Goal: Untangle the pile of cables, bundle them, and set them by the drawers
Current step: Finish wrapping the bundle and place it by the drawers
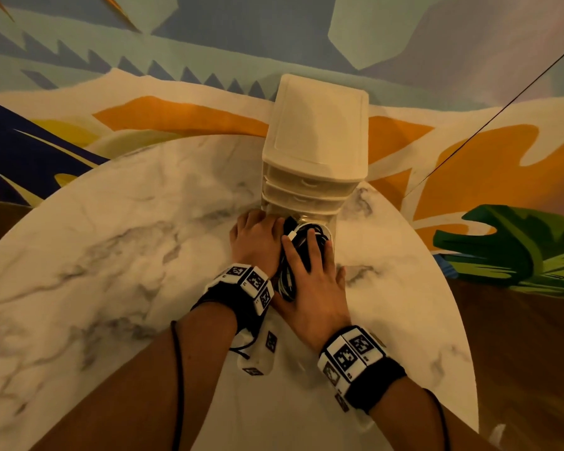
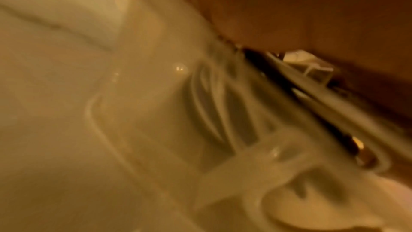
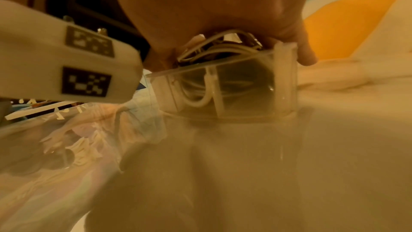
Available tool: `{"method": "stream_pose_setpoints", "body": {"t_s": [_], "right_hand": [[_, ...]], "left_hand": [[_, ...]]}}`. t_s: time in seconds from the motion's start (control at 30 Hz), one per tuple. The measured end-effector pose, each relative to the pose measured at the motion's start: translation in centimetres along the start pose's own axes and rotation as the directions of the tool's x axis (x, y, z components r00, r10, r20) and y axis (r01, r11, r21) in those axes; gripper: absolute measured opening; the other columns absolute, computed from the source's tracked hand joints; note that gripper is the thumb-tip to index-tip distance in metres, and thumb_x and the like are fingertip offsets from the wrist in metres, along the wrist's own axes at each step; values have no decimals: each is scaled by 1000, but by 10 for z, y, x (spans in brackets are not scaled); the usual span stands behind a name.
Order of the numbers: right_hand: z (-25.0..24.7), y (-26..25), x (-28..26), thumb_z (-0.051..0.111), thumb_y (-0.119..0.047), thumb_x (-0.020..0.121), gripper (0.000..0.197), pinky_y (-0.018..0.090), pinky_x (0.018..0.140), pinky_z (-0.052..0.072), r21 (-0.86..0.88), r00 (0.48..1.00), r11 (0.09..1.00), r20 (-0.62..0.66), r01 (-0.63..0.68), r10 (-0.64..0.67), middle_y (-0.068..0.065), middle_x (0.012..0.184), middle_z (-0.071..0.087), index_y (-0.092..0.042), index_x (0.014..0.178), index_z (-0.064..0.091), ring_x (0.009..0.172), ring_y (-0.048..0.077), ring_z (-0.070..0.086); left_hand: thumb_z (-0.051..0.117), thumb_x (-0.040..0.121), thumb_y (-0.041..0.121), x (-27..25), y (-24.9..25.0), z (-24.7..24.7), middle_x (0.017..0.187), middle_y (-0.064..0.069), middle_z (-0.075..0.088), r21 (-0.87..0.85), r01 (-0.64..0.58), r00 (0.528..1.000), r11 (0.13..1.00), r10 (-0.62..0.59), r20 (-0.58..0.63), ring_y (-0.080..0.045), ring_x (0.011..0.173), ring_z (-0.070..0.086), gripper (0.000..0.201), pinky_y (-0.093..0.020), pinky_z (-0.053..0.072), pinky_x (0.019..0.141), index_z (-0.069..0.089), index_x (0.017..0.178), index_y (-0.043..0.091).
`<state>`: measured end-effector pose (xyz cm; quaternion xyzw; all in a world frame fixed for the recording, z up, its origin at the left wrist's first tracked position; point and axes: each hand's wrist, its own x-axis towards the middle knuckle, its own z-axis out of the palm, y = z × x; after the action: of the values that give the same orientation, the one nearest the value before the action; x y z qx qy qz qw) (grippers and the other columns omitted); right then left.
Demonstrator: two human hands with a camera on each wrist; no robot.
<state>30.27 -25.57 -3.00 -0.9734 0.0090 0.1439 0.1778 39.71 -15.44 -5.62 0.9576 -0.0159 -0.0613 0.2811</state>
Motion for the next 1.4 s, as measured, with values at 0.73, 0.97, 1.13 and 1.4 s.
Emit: {"method": "stream_pose_setpoints", "body": {"t_s": [0.73,0.97,1.13,1.4], "right_hand": [[22,26,1,50,-55,80,60,47,111,32,63,965,988,-232,139,-121,-4,157,21,-18,127,51,146,25,10],[22,27,1,48,-55,80,58,51,110,33,67,965,986,-225,152,-133,-2,158,20,-18,125,51,147,25,9],[23,28,1,51,-54,81,61,51,111,32,55,963,987,-233,153,-136,1,157,23,-18,129,49,147,27,10],[22,28,0,52,-57,81,74,50,114,27,143,963,979,-246,147,-108,-4,158,18,-27,144,26,147,20,5]], "left_hand": [[47,87,32,-10,-11,1,121,1,61,385,-429,872,817,485,-59,-26,122,47,37,-39,22,104,61,119,20],[43,85,30,-10,-14,-11,124,-4,57,311,-394,901,865,430,-56,-29,122,45,39,-46,35,100,61,119,24],[39,90,43,-9,20,-40,98,-1,64,49,-435,880,899,437,-187,-22,89,58,38,-38,48,77,65,103,19],[46,89,21,-10,36,-40,83,-2,67,241,-530,841,813,541,26,-24,76,62,18,-34,51,58,62,94,16]]}}
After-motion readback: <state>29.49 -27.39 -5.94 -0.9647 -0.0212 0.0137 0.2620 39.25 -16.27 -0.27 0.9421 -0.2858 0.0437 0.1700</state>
